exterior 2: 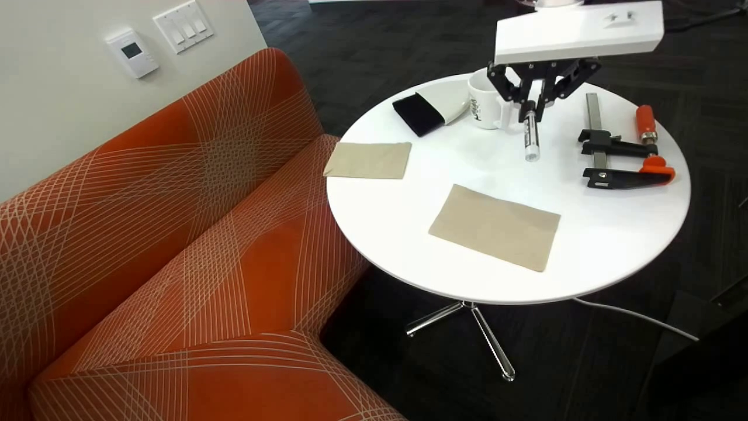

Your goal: Place the black marker in the white mug

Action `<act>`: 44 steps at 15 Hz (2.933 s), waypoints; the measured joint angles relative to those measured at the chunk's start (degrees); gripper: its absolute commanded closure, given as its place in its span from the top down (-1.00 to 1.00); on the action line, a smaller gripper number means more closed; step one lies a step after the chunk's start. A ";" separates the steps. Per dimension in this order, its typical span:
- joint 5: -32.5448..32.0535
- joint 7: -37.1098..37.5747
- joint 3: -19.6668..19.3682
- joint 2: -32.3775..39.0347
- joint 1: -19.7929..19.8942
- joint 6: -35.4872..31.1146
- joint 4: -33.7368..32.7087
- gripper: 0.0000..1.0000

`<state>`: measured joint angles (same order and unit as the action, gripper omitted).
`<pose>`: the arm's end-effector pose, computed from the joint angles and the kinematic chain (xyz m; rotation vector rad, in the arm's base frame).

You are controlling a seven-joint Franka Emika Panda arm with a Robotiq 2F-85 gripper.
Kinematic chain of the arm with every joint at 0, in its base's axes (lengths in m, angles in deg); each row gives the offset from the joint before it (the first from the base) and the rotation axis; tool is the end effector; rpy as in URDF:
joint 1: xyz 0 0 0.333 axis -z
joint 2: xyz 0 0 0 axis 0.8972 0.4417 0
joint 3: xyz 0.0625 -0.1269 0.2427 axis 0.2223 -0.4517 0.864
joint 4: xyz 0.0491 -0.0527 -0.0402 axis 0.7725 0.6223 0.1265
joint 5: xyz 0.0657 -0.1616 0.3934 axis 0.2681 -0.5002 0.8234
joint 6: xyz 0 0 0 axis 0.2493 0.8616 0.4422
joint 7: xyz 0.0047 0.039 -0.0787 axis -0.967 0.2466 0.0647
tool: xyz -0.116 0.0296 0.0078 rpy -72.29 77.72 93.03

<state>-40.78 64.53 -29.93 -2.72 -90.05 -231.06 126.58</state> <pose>0.5234 0.0856 0.0733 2.6015 -1.6287 0.1975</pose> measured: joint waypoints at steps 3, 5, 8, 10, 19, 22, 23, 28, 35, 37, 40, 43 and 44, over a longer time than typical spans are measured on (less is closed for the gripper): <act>-9.84 9.67 -6.39 -3.75 -5.41 0.24 0.76 -0.90; -17.72 16.85 -10.08 -5.57 -7.89 1.28 0.47 -0.90; -28.33 26.28 -12.32 -7.46 -8.69 4.68 -0.91 -0.90; -34.48 31.82 -12.17 -8.07 -8.08 7.84 -2.40 -0.90; -56.00 49.98 0.72 -7.53 5.08 22.05 -9.39 -0.90; -60.70 54.26 5.12 -5.78 8.01 26.17 -11.44 -0.90; -62.29 55.63 6.30 -4.97 8.58 27.44 -12.02 -0.90; -69.61 61.14 9.91 -0.10 10.95 32.77 -14.11 -0.90; -71.74 62.06 12.61 5.32 13.44 35.47 -16.66 -0.90; -72.34 62.06 12.79 6.28 14.01 35.47 -17.33 -0.90; -73.33 62.10 12.89 7.50 14.66 35.47 -18.27 -0.90; -74.07 62.69 13.21 8.83 14.99 35.47 -19.14 -0.90; -74.28 63.06 13.42 9.31 15.05 35.47 -19.38 -0.90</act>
<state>-115.06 127.60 -16.51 6.59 -75.00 -195.59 107.19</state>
